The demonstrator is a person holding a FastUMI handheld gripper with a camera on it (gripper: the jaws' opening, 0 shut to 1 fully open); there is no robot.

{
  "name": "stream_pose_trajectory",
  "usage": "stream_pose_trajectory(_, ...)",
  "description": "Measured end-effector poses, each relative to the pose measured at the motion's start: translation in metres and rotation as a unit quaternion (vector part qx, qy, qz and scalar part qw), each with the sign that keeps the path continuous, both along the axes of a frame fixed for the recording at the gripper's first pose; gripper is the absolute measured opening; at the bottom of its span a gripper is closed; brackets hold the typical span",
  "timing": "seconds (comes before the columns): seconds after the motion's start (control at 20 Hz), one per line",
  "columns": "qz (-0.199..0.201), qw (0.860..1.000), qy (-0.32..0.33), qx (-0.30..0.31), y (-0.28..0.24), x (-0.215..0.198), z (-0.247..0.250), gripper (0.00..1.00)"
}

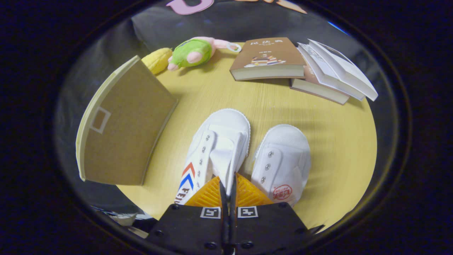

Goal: Open the storage box then place both shoes into the box .Put the left shoe in first, then the right shoe, with the right side of both shoes facing outward in a uniform manner.

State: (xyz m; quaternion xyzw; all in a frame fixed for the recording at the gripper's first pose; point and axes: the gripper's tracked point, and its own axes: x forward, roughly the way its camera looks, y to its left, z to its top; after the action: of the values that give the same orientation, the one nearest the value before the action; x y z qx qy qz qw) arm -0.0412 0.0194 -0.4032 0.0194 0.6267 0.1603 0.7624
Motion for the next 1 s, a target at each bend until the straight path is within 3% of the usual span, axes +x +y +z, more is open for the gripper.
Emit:
stream_pose_trajectory(0.4, -0.121, 0.989, 0.04, 0.077, 0.013, -0.008, 0.022, 0.03)
stream_pose_trajectory(0.55, -0.147, 0.983, 0.033, 0.101, 0.019, -0.004, 0.048, 0.03)
stream_pose_trajectory(0.75, -0.164, 0.978, 0.02, 0.126, 0.034, 0.004, 0.091, 0.04)
stream_pose_trajectory(1.0, -0.153, 0.977, -0.01, 0.147, 0.067, 0.017, 0.141, 0.03)
